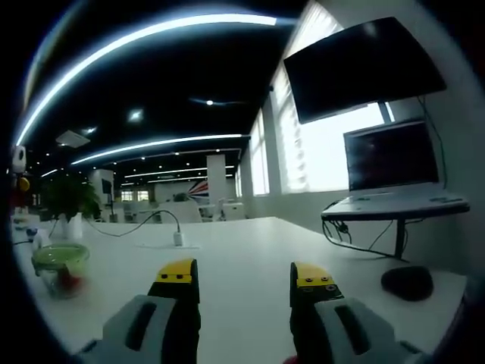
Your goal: Open container latches remove lid place lid upside down on tabletop take tomato from container place on tabletop
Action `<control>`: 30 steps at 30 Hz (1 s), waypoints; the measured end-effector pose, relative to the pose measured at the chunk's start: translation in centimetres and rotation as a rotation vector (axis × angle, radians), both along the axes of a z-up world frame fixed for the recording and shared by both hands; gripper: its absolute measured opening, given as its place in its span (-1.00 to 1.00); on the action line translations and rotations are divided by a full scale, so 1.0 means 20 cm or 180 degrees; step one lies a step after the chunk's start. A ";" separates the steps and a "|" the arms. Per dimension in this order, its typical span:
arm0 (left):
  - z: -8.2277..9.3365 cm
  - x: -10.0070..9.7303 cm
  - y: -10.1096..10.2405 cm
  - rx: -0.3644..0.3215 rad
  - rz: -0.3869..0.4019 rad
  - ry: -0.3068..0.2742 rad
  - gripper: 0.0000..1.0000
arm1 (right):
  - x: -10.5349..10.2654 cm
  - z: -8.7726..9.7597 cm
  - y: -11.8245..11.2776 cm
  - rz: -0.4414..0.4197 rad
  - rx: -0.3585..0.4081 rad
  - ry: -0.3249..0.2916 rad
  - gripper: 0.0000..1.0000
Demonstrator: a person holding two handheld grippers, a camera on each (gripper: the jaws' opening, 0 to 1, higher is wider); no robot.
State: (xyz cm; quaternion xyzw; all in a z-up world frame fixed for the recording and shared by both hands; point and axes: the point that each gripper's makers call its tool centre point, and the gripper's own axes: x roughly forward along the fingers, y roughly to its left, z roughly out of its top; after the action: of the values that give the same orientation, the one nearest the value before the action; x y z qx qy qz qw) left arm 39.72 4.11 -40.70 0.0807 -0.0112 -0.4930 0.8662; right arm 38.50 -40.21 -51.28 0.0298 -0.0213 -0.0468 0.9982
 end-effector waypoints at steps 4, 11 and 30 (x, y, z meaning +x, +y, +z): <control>-0.04 -0.02 -0.06 0.0152 -0.0213 0.0075 -0.08 | -0.01 0.01 -0.02 -0.0023 0.0004 -0.0006 -0.15; -0.12 -0.02 -0.15 0.0415 -0.0492 0.0149 -0.08 | -0.01 0.00 -0.03 -0.0037 0.0013 -0.0008 -0.15; -0.33 0.07 -0.32 0.1121 -0.0918 0.0436 0.03 | 0.00 -0.02 -0.04 -0.0039 0.0035 0.0011 -0.15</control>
State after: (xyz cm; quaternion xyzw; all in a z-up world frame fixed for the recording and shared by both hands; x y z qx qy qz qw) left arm 41.04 -2.27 -47.38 0.1945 0.1222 -0.6103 0.7582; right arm 38.48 -41.02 -51.76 0.0351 -0.0195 -0.0531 0.9978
